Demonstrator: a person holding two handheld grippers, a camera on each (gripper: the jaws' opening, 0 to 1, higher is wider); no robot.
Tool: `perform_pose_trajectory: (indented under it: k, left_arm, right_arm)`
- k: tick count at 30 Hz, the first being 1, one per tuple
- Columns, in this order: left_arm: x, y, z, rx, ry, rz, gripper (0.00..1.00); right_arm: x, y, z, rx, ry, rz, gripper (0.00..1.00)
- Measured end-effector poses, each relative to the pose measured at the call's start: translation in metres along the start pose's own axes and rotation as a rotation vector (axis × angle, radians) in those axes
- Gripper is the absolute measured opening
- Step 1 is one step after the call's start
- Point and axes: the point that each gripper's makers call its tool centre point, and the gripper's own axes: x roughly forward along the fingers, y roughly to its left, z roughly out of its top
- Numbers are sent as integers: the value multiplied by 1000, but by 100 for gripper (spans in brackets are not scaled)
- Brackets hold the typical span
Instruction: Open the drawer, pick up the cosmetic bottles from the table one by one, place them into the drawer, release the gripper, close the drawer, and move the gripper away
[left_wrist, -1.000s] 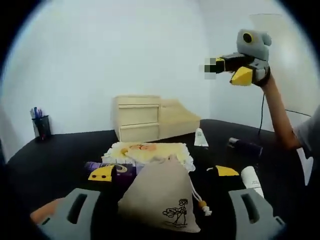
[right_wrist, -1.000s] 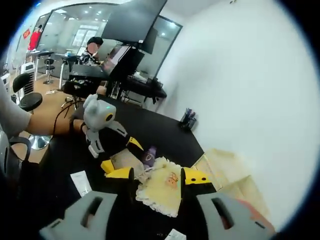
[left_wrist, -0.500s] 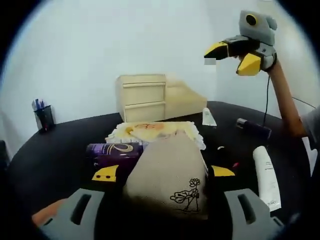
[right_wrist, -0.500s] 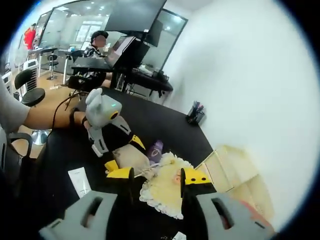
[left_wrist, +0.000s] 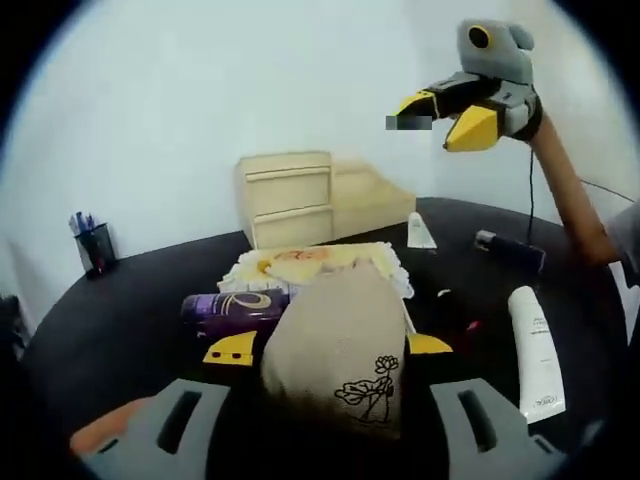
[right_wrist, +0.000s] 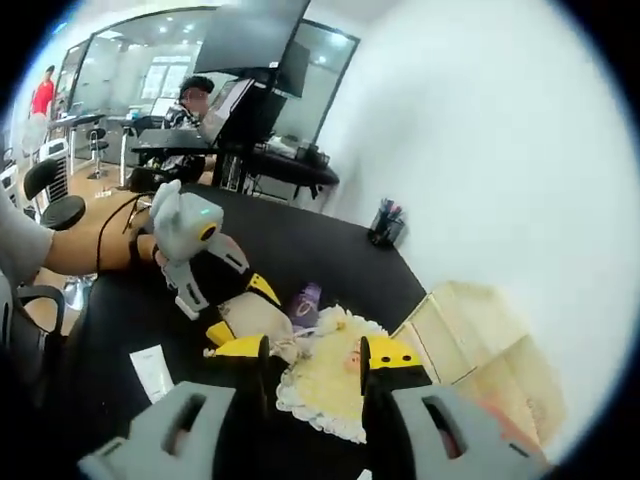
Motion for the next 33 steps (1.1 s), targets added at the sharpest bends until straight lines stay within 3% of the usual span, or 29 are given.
perform_pose_trajectory:
  k: [8, 11, 17, 19, 25, 30, 32, 33]
  left_arm:
    - [-15, 13, 31, -58, -153, 36, 47]
    - [-24, 17, 44, -71, -227, 61, 47]
    - [-42, 26, 72, -127, -388, 73, 47]
    - [-49, 34, 79, -152, -437, 83, 47]
    - [-56, 44, 86, -158, -488, 117, 47]
    - [-57, 41, 91, -133, -514, 152, 47]
    - [-57, 38, 91, -124, -519, 180, 47]
    - [-59, 41, 92, -106, -527, 197, 47]
  right_arm:
    - [1, -13, 17, 160, -148, -4, 33]
    - [-2, -18, 29, 262, -239, 3, 33]
    - [1, -13, 46, 441, -379, 75, 33]
    - [4, -11, 49, 501, -391, 110, 33]
    - [19, -7, 54, 650, -446, 143, 34]
    - [32, -4, 57, 837, -506, 194, 34]
    - [36, -6, 56, 907, -527, 180, 34]
    - [37, -1, 50, 937, -535, 133, 33]
